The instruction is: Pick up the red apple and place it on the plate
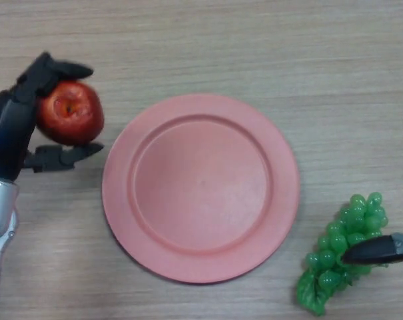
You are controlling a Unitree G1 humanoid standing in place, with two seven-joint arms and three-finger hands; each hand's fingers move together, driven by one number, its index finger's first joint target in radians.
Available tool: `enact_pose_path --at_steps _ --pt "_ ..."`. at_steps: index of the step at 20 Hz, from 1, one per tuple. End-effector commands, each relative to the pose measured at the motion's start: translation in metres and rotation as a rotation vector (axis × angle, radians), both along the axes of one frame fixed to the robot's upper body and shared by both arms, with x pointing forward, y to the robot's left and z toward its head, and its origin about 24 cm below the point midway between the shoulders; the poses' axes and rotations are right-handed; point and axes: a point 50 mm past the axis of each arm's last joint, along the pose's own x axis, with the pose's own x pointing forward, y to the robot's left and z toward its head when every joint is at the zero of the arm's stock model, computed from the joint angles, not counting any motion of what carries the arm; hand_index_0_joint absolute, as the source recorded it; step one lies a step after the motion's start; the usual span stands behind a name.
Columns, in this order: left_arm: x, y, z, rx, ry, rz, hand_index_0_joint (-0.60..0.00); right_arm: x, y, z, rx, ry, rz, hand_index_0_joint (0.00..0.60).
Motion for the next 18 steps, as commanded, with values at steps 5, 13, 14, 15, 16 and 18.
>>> enact_pose_path --at_steps 5,13,14,15,16,18 --pt "-0.026 -0.06 0.004 0.006 -0.109 -0.197 -0.6 -0.016 -0.01 0.029 -0.016 -0.22 -0.032 0.0" --pt "-0.001 -0.098 -0.015 -0.134 0.023 -0.284 -0.6 -0.013 -0.028 0.017 -0.048 -0.25 -0.141 0.0" --pt "0.0 -0.096 -0.016 -0.17 0.026 -0.28 -0.6 -0.012 -0.031 0.014 -0.056 -0.256 -0.161 0.0" --pt "0.0 -0.096 -0.017 -0.173 0.031 -0.278 -0.5 -0.012 -0.032 0.013 -0.057 -0.255 -0.163 0.0" --pt "0.0 -0.096 -0.018 -0.177 0.04 -0.274 -0.399 -0.011 -0.032 0.012 -0.058 -0.253 -0.169 0.0" --pt "0.0 -0.093 -0.023 -0.189 0.086 -0.251 -0.15 -0.009 -0.035 0.01 -0.063 -0.247 -0.186 0.0"
